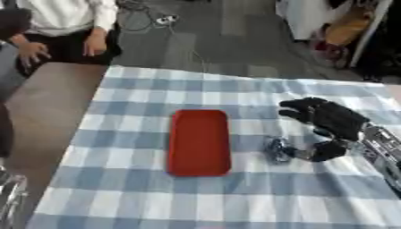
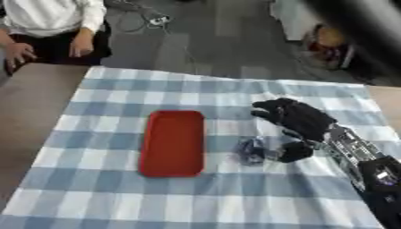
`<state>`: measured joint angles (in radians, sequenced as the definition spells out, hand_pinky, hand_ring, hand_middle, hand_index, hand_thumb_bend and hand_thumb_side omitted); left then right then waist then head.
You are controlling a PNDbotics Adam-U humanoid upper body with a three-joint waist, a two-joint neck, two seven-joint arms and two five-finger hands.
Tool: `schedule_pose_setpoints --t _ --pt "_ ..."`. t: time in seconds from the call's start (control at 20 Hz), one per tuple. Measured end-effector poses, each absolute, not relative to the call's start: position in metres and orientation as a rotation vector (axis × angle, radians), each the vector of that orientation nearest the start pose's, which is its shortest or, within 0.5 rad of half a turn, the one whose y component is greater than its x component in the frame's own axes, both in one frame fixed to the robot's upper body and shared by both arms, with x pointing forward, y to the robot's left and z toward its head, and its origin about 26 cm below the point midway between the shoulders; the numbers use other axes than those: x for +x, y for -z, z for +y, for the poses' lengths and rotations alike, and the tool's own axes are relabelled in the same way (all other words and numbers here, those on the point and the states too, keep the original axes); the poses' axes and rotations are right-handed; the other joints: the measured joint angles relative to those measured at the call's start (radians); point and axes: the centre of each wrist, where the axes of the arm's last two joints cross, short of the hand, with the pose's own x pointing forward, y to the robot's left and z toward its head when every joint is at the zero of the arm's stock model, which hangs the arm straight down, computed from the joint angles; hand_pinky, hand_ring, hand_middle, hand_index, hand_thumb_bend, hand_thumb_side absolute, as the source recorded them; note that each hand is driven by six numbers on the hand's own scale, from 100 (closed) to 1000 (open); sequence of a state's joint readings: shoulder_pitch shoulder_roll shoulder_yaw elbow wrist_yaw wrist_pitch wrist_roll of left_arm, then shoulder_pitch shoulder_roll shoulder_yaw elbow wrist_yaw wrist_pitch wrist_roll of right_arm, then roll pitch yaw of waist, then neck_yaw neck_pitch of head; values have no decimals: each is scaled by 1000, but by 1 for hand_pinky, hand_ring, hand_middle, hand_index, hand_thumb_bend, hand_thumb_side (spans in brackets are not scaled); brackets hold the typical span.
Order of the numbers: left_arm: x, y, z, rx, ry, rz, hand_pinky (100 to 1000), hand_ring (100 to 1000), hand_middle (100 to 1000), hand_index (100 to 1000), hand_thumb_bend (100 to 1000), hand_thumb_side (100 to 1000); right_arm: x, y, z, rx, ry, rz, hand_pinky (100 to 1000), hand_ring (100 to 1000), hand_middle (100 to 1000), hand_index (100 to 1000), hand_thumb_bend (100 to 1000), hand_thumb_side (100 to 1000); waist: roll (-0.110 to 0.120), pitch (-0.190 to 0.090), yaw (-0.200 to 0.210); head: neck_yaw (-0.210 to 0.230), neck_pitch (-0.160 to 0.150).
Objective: Pick up objects on the table and place them in the box.
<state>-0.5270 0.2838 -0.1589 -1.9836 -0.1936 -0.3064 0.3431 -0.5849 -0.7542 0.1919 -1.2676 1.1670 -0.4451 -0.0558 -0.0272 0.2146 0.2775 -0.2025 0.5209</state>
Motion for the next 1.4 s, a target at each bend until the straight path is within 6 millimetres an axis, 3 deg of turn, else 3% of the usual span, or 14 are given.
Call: schedule_pose_setpoints --t 0.65,1.4 --pt "311 -247 189 -175 -237 3412 780 699 882 912 206 813 400 -177 -381 1730 2416 1841 860 905 961 977 464 1000 -11 5 14 1 -6" --pt "311 -247 189 -174 -240 3411 781 699 881 908 204 812 387 -157 -389 1686 2462 1822 828 869 933 964 456 1000 -12 5 7 17 -7"
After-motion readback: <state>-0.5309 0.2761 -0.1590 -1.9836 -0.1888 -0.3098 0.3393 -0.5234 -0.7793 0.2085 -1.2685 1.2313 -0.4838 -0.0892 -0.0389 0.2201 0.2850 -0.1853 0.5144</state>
